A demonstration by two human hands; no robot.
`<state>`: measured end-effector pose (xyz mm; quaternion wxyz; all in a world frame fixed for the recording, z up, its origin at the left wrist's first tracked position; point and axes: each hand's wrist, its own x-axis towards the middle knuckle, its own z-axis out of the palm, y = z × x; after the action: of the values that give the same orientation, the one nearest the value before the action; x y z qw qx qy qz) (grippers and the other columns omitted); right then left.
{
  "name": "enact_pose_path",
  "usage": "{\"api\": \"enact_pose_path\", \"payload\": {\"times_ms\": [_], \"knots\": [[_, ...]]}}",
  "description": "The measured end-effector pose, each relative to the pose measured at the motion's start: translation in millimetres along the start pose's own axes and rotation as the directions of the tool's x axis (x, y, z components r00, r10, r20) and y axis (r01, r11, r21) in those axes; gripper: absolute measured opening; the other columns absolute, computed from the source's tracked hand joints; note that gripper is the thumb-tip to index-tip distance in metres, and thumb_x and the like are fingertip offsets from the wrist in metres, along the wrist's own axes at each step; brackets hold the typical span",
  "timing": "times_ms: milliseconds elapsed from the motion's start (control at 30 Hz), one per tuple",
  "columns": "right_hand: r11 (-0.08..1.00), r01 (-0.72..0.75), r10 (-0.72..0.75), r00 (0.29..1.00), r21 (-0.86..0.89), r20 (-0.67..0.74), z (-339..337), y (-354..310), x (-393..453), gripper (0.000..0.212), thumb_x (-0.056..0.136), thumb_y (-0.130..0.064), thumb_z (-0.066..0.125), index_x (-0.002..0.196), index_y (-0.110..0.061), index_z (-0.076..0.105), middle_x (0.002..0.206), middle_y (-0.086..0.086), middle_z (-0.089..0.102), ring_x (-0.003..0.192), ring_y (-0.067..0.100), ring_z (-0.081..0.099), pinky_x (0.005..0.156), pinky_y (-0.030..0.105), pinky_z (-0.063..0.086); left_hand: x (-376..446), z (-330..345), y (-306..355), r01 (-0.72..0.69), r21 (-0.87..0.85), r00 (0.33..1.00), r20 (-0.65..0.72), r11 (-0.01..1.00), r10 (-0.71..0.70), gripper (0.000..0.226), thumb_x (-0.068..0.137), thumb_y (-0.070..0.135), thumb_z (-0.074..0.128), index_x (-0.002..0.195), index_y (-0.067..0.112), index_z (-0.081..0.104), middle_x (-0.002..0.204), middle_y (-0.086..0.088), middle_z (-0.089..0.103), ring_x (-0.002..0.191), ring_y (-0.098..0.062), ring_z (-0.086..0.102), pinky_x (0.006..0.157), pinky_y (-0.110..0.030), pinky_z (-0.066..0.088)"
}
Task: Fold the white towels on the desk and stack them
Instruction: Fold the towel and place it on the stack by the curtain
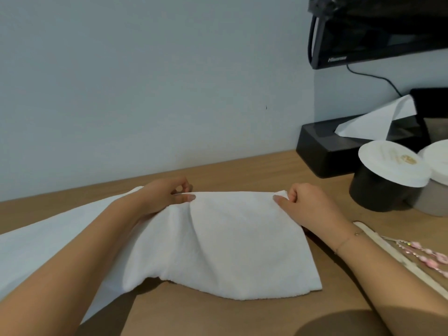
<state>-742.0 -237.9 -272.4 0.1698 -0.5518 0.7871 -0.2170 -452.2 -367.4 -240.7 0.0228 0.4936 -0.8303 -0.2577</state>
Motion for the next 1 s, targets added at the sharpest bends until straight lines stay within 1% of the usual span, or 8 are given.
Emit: {"api": "enact_pose_path", "payload": {"times_ms": [200, 333, 467, 567, 667, 767, 900, 1000], "knots": [[0.993, -0.044, 0.042, 0.999, 0.106, 0.022, -2, 4, 2, 0.036, 0.095, -0.043, 0.054, 0.075, -0.013, 0.052, 0.069, 0.010, 0.063, 0.053, 0.019, 0.059, 0.050, 0.029, 0.051, 0, 1, 3, 0.052, -0.015, 0.999, 0.003, 0.999, -0.052, 0.027, 0.093, 0.041, 0.062, 0.097, 0.015, 0.055, 0.118, -0.005, 0.066, 0.096, -0.023, 0.058, 0.083, -0.028, 0.042], [0.996, -0.044, 0.040, 0.998, 0.078, 0.052, -5, 0, 6, 0.038, 0.097, -0.041, 0.051, 0.072, -0.013, 0.051, 0.067, 0.009, 0.059, 0.052, 0.018, 0.055, 0.055, 0.032, 0.051, 3, 1, 3, 0.087, 0.022, 0.996, 0.004, 0.996, -0.087, 0.029, 0.091, 0.044, 0.063, 0.089, 0.017, 0.054, 0.090, 0.001, 0.060, 0.080, -0.017, 0.051, 0.072, -0.024, 0.038], [1.000, 0.007, -0.007, 1.000, -0.001, 0.020, -6, 1, 7, 0.044, 0.097, -0.045, 0.048, 0.067, -0.013, 0.049, 0.061, 0.006, 0.053, 0.052, 0.019, 0.053, 0.059, 0.038, 0.052, 6, -1, 2, 0.095, -0.002, 0.995, 0.016, 0.996, -0.094, 0.029, 0.089, 0.044, 0.066, 0.079, 0.022, 0.051, 0.096, 0.006, 0.061, 0.086, -0.017, 0.053, 0.087, -0.032, 0.042], [0.992, 0.049, -0.056, 0.997, -0.119, -0.057, -4, -1, -1, 0.037, 0.097, -0.047, 0.046, 0.077, -0.016, 0.049, 0.068, 0.001, 0.053, 0.063, 0.018, 0.053, 0.065, 0.039, 0.052, 2, 0, 8, 0.140, 0.024, 0.990, -0.007, 0.990, -0.140, 0.024, 0.090, 0.040, 0.067, 0.089, 0.018, 0.058, 0.107, 0.007, 0.063, 0.106, -0.016, 0.058, 0.095, -0.030, 0.043], [0.974, 0.130, -0.161, 0.973, -0.185, -0.166, -10, -9, -17, 0.025, 0.098, -0.043, 0.046, 0.092, -0.019, 0.050, 0.080, -0.002, 0.057, 0.072, 0.017, 0.057, 0.067, 0.038, 0.054, -16, -2, 20, 0.149, 0.011, 0.971, -0.188, 0.989, -0.144, 0.010, 0.092, 0.018, 0.063, 0.102, 0.019, 0.061, 0.104, 0.002, 0.064, 0.111, -0.019, 0.060, 0.093, -0.031, 0.046], [0.936, 0.318, -0.347, 0.904, -0.150, -0.250, -11, -24, -47, 0.020, 0.099, -0.033, 0.048, 0.110, -0.020, 0.057, 0.108, -0.005, 0.056, 0.099, 0.014, 0.053, 0.080, 0.032, 0.049, -65, 8, 28, 0.045, 0.062, 0.880, -0.475, 0.997, -0.010, 0.024, 0.092, 0.018, 0.055, 0.114, 0.027, 0.061, 0.116, 0.006, 0.059, 0.108, -0.015, 0.054, 0.086, -0.031, 0.042], [0.867, 0.498, -0.498, 0.867, -0.001, 0.023, 12, -50, -92, 0.035, 0.100, -0.038, 0.043, 0.131, -0.026, 0.057, 0.150, -0.009, 0.039, 0.137, 0.007, 0.028, 0.101, 0.014, 0.021, -150, 52, 21, -0.043, 0.076, 0.801, -0.593, 0.996, 0.080, 0.029, 0.092, 0.044, 0.042, 0.114, 0.036, 0.058, 0.123, 0.015, 0.053, 0.113, -0.007, 0.044, 0.090, -0.032, 0.038], [0.854, 0.514, -0.483, 0.839, -0.075, 0.253, 34, -50, -102, 0.057, 0.100, -0.057, 0.025, 0.153, -0.036, 0.019, 0.162, -0.012, -0.002, 0.148, 0.005, -0.004, 0.113, 0.019, -0.005, -184, 80, 0, 0.094, 0.026, 0.819, -0.570, 0.995, -0.062, 0.039, 0.096, 0.049, 0.037, 0.126, 0.035, 0.058, 0.141, 0.011, 0.048, 0.130, -0.011, 0.039, 0.104, -0.033, 0.031]]}}
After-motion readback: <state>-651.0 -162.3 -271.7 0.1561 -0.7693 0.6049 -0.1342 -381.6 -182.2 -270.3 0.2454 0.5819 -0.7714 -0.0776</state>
